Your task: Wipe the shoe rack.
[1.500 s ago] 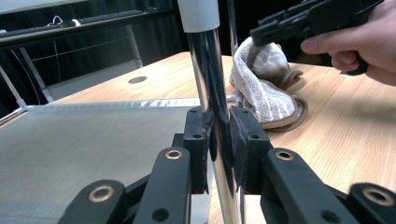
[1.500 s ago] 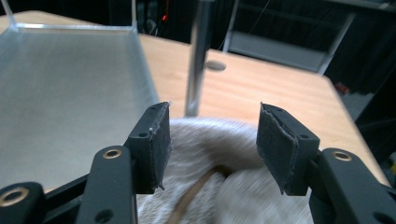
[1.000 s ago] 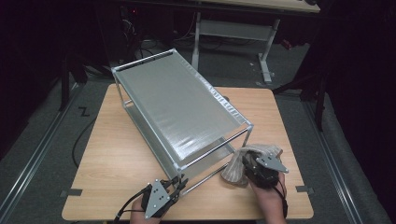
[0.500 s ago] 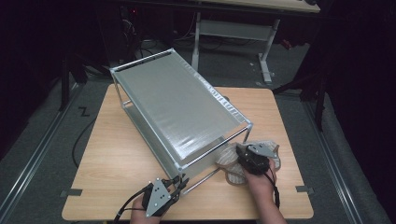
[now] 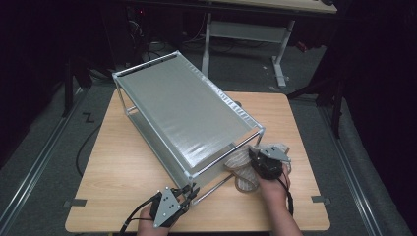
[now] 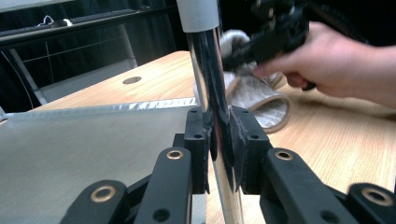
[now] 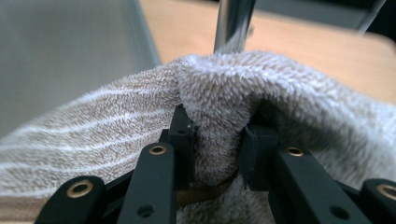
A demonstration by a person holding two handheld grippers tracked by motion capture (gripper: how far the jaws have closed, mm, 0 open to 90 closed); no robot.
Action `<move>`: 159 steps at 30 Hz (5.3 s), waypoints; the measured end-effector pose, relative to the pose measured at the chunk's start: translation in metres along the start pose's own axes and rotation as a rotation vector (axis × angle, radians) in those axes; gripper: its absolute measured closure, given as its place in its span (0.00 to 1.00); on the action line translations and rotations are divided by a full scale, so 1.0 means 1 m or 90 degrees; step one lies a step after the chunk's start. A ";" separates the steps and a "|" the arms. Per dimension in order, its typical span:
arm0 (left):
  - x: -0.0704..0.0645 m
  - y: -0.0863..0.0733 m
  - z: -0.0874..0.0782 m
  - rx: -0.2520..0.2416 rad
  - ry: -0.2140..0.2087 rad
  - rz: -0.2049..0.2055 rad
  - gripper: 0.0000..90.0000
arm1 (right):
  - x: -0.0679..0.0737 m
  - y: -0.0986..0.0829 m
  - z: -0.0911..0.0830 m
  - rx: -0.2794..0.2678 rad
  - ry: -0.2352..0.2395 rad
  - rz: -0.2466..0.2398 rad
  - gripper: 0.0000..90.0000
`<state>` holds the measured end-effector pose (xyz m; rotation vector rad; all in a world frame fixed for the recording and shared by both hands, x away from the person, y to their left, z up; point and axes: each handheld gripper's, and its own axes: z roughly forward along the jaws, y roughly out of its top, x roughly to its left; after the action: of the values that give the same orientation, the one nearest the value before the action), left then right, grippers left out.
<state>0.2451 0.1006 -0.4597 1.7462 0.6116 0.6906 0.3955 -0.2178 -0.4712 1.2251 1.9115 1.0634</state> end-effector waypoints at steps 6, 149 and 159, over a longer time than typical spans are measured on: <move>0.000 0.000 0.000 0.000 -0.002 0.001 0.86 | -0.002 0.030 -0.023 -0.082 -0.004 0.017 0.75; -0.009 0.010 0.006 0.012 -0.024 -0.046 0.88 | -0.044 -0.061 -0.081 0.130 -0.033 0.012 0.81; -0.015 0.019 0.037 0.011 -0.035 -0.055 0.88 | -0.042 -0.059 -0.083 0.112 -0.037 0.010 0.77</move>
<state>0.2619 0.0606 -0.4522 1.7385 0.6526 0.5780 0.3175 -0.2958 -0.4797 1.3540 1.9863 0.8724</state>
